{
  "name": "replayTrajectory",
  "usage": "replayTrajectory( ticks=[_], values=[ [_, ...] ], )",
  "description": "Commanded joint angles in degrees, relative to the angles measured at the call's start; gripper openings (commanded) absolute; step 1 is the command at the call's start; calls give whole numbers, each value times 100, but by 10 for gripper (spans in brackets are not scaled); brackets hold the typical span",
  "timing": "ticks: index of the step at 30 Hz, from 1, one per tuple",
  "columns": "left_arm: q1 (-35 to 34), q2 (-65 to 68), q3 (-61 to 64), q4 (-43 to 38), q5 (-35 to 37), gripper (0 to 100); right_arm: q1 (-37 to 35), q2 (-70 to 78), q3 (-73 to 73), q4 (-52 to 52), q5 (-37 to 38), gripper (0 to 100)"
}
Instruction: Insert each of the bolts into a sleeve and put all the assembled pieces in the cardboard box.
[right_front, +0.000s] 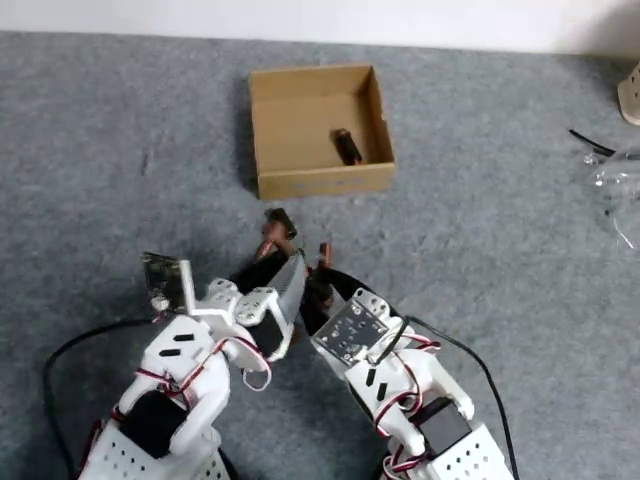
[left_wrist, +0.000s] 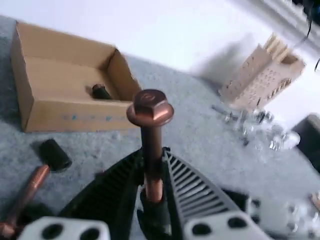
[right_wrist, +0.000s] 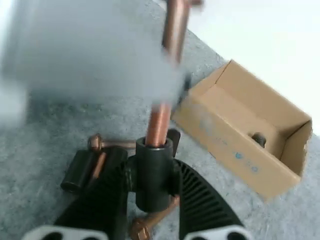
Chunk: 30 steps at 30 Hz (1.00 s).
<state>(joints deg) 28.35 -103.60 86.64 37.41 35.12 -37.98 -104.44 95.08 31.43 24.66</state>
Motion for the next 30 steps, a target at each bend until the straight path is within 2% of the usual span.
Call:
replayTrajectory(
  ticks=[1,12,18,21,27,30],
  values=[
    [92,-66,-233,62,26,6,215,-84,40,-479,53,5],
    [101,-66,-4,149,26,6,171,-84,48,-470,44,5],
    [549,-66,215,167,9,6,189,-84,48,-470,44,5],
    [541,-66,198,167,9,6,189,-84,48,-470,44,5],
    [541,-66,180,149,-448,8,189,-84,48,-462,44,5],
    [418,-66,154,149,-422,65,189,-84,48,-462,44,5]
  ],
)
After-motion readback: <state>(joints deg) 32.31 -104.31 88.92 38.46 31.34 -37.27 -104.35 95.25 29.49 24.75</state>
